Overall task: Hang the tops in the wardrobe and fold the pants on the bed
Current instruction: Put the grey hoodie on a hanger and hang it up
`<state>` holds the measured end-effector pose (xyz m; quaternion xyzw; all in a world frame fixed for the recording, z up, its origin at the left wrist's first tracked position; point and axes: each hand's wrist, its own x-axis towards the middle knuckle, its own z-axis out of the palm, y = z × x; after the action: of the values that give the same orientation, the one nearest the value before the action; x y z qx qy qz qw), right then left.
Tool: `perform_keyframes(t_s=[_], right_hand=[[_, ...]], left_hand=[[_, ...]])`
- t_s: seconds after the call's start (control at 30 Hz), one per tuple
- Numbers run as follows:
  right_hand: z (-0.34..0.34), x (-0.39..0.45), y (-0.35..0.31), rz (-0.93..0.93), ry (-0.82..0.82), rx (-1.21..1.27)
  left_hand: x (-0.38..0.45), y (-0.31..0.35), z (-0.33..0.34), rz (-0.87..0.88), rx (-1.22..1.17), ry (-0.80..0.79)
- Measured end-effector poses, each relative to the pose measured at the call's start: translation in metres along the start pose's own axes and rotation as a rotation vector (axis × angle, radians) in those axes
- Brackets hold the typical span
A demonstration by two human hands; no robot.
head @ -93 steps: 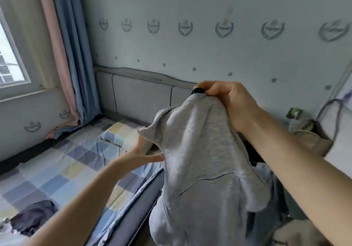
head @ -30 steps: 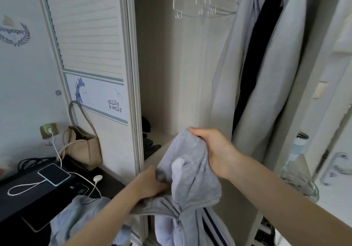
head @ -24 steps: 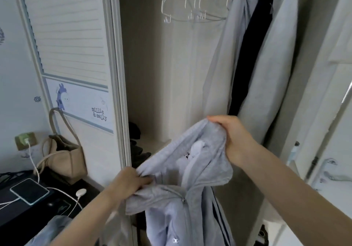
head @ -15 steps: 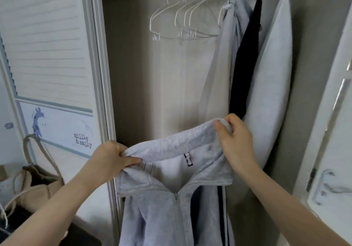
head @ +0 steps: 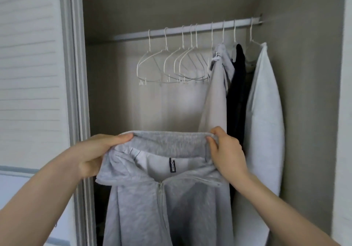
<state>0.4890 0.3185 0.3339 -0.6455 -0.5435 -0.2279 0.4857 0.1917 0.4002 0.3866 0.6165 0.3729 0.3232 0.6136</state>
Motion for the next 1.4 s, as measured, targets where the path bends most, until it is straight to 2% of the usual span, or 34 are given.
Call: perform_keyframes(t_s=[0.13, 0.27, 0.37, 0.53, 0.67, 0.8, 0.93, 1.03, 1.17, 1.23, 1.33, 1.4], right_hand=[[-0.002, 0.007, -0.011, 0.063, -0.114, -0.102], [-0.014, 0.042, -0.047, -0.040, 0.075, -0.040], [-0.023, 0.099, -0.074, -0.085, 0.192, -0.021], [-0.025, 0.204, -0.090, -0.135, 0.308, -0.202], [-0.016, 0.269, -0.086, -0.060, 0.193, -0.491], [-0.003, 0.303, -0.066, 0.145, 0.060, -0.736], [0.002, 0.318, -0.038, 0.237, -0.026, -0.523], [0.006, 0.319, -0.025, 0.305, -0.001, -0.347], [0.004, 0.321, -0.022, 0.308, 0.168, -0.123], [-0.002, 0.319, -0.026, 0.299, 0.146, 0.075], [-0.010, 0.300, -0.043, 0.244, 0.159, 0.460], [-0.014, 0.274, -0.056, 0.196, 0.150, 0.592]], left_hand=[[0.033, 0.013, 0.001, 0.178, -0.045, 0.190], [0.062, 0.023, 0.004, 0.320, -0.090, 0.244], [0.075, 0.031, 0.009, 0.378, -0.069, 0.239], [0.090, 0.042, 0.002, 0.363, 0.091, 0.190], [0.111, 0.050, -0.016, 0.427, 0.228, 0.217], [0.129, 0.054, -0.031, 0.455, 0.359, 0.191], [0.140, 0.054, -0.040, 0.518, 0.500, 0.219], [0.149, 0.050, -0.040, 0.528, 0.611, 0.287], [0.156, 0.044, -0.041, 0.394, 0.563, 0.300], [0.157, 0.043, -0.038, 0.335, 0.549, 0.307], [0.155, 0.041, -0.029, 0.216, 0.654, 0.314], [0.149, 0.038, -0.021, 0.122, 0.712, 0.304]])
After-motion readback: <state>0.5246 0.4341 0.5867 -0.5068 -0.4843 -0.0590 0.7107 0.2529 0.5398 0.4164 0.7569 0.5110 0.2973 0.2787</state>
